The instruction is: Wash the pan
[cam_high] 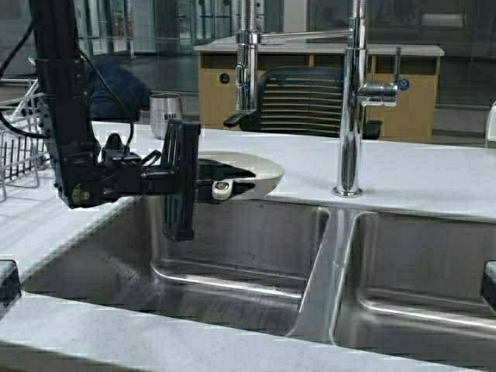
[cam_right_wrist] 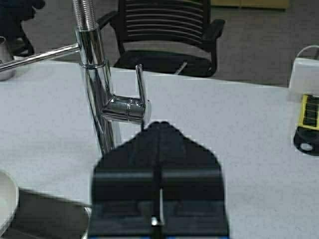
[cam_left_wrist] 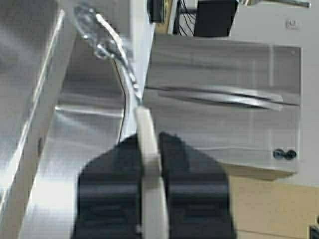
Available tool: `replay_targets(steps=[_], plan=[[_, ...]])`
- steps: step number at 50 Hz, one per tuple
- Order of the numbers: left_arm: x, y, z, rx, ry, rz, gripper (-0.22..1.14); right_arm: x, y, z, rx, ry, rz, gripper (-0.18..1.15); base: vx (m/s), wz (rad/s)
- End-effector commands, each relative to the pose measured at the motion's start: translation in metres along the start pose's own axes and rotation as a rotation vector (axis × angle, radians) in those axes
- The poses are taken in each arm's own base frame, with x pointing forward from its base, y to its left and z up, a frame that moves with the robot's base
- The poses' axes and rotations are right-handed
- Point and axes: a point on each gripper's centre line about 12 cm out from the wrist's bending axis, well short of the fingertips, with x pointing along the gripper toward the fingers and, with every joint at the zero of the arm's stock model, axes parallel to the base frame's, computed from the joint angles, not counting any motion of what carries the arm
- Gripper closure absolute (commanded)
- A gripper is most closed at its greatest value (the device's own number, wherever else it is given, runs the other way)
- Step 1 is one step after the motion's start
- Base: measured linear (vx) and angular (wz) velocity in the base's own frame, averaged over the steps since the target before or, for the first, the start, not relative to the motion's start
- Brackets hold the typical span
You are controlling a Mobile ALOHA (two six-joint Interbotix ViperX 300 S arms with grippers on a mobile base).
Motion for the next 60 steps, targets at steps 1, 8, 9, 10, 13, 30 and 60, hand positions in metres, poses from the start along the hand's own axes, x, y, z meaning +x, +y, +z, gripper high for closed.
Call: replay_targets(steps=[1,8,9,10,13,30,60], plan=[[0.002,-0.019,-0.012,0.000,0.050,-0.075,0.89,0.008,0.001,0.007,-0.002,0.006,0.001,0.91,0.07,0.06],[-0.007,-0.020,-0.022,-0.034,0.069,-0.088,0.89,0.017,0.000,0.006,-0.006,0.048,-0.002,0.91,0.06,0.04],[-0.009,-0.019,-0.023,-0.036,0.070,-0.087,0.89,0.018,0.000,0.005,-0.006,0.055,-0.002,0.91,0.04,0.02],[-0.011,-0.019,-0.024,-0.039,0.069,-0.087,0.89,0.020,0.000,0.005,-0.007,0.058,-0.002,0.91,0.04,0.01],[-0.017,-0.017,-0.027,-0.045,0.069,-0.083,0.89,0.024,0.000,0.006,-0.012,0.068,-0.001,0.91,0.03,0.00],[-0.030,-0.013,-0.037,-0.056,0.093,-0.082,0.89,0.077,0.007,0.010,-0.040,0.149,0.025,0.91,0.01,0.00],[-0.030,-0.010,-0.038,-0.058,0.104,-0.076,0.89,0.185,0.019,-0.015,-0.040,0.338,0.043,-0.03,0.00,0.00]])
